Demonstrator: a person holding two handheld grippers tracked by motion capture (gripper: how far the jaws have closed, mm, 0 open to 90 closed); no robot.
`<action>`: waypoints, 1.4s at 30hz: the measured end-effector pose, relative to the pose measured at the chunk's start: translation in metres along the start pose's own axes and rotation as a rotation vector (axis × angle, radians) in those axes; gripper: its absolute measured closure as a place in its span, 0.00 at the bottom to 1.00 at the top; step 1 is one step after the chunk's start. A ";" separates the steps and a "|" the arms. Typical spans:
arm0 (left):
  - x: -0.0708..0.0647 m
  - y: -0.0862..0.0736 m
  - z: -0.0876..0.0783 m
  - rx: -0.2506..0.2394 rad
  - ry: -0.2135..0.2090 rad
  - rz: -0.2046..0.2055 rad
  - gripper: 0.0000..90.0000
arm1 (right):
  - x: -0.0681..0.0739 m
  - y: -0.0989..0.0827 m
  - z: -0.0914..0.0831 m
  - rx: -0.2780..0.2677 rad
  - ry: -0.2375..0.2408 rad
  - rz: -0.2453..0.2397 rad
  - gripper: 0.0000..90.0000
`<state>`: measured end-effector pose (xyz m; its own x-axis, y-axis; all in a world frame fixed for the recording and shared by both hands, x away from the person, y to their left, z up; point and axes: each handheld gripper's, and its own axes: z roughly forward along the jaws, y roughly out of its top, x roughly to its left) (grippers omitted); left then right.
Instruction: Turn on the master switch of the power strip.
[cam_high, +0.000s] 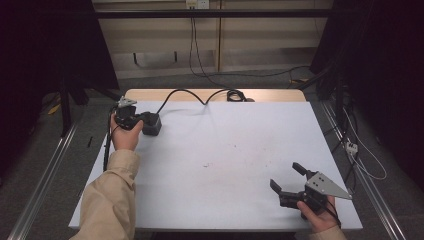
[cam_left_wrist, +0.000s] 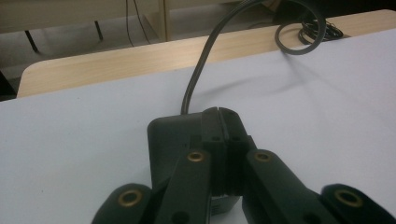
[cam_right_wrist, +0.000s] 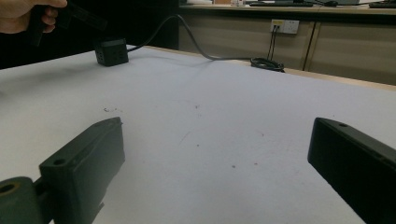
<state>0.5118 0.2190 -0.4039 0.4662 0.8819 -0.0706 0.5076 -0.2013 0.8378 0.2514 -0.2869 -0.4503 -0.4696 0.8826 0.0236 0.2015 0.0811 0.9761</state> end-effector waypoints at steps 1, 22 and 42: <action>0.000 0.000 0.000 0.001 0.001 -0.001 1.00 | 0.000 0.000 0.000 0.000 0.000 0.000 0.04; 0.001 -0.006 0.005 0.028 0.017 0.000 1.00 | -0.001 0.000 -0.001 0.000 -0.001 -0.003 0.04; 0.003 -0.007 0.006 0.040 0.029 -0.008 1.00 | -0.001 0.000 -0.001 0.000 -0.001 0.002 0.04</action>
<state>0.5137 0.2211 -0.4135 0.4411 0.8954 -0.0607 0.5397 -0.2106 0.8151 0.2508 -0.2879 -0.4499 -0.4688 0.8830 0.0250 0.2019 0.0795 0.9762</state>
